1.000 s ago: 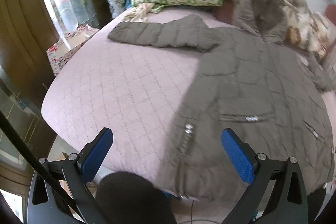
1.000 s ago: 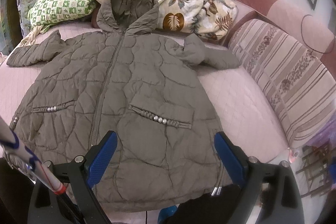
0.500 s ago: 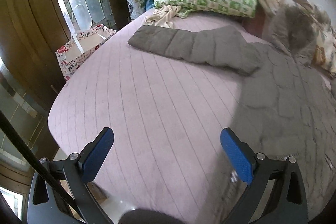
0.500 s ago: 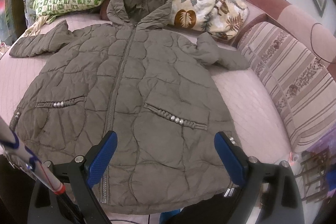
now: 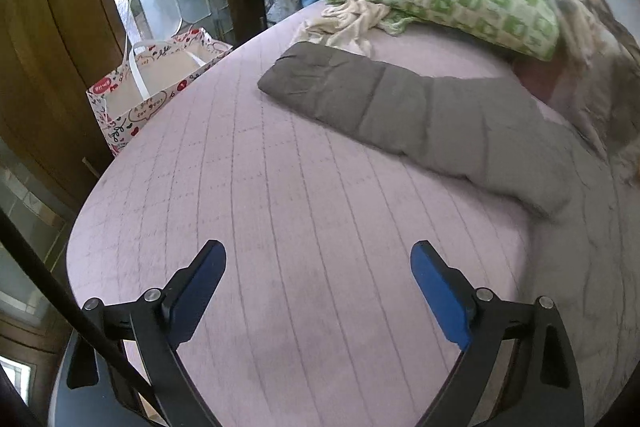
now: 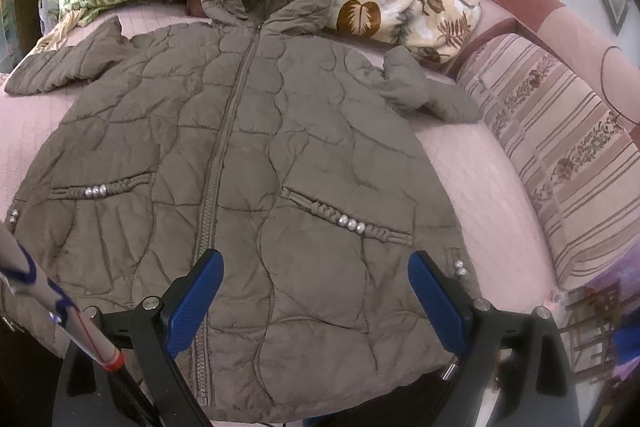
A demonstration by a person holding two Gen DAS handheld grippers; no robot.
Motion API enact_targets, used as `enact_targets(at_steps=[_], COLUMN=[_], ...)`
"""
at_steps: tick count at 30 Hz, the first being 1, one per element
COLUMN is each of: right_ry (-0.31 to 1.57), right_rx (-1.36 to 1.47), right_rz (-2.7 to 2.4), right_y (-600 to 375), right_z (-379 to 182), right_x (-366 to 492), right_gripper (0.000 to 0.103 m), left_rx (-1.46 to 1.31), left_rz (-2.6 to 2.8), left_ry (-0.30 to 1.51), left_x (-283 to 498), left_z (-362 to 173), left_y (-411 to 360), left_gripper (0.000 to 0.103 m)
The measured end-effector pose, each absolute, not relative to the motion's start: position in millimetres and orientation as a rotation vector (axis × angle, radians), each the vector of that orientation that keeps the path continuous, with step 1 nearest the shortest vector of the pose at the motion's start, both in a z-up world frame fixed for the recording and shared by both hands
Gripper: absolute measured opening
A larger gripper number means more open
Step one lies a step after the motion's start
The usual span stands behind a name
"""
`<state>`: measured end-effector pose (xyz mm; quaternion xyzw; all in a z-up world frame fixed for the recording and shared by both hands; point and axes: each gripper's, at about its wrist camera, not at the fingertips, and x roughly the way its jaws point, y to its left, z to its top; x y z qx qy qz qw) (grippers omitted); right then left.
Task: Fold large clothes
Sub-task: 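Move the left tool toward the jacket sleeve nearest it, then grasp the sleeve cuff with the left tool and lift it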
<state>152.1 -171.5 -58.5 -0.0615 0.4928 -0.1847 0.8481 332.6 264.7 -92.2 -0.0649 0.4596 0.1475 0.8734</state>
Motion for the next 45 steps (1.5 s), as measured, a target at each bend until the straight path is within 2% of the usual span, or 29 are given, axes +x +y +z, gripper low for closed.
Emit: enact_targets(at_steps=[9,19,31,34,36,38,39,40,42,45], right_ry=[1.097,1.153,1.199,1.208,1.217,1.215,1.211,1.208,1.2,1.194], right_rx=[-0.139,-0.181,-0.222,-0.218,-0.2,-0.192,-0.195,-0.2,-0.211,-0.199], right_rz=[-0.418,-0.445,-0.453,-0.449,-0.447,-0.446,-0.444,-0.441,-0.433,-0.423], right_y=[-177.5,-176.2,-175.7,-176.6,-179.4,-180.1,-180.0,-179.4,-179.1,-181.3], right_z=[-79.8,-100.6,-119.5,-123.4,-125.8,-126.6,-126.7,-126.9,-127.3,-126.8], right_x=[162.1,175.9,189.8,191.9,192.9,194.0,193.8,193.7,193.0,191.6], right_gripper=[0.096,0.096,0.096,0.096,0.096,0.096,0.096,0.096,0.096,0.096], left_rx=[-0.242,-0.514,-0.609,-0.551,-0.463,-0.394,-0.381,-0.382,-0.388,-0.405], left_rz=[0.353,0.35,0.359,0.435,0.478,0.502,0.502,0.487,0.472,0.424], left_ry=[0.999,0.996,0.972,0.973,0.972,0.963,0.965,0.977,0.995,0.977], left_x=[408.3,470.3,535.1,545.0,548.9,550.1,550.3,551.2,550.7,542.6], left_z=[-122.4,-153.4,-157.5,-159.8,-160.6,-157.8,-155.6,-152.7,-144.8,-123.0], left_y=[306.2,351.9,374.1,363.8,352.4,341.0,338.2,334.5,330.0,322.0], left_gripper=[0.093,0.093,0.093,0.093,0.085,0.053,0.046,0.028,0.019,0.016])
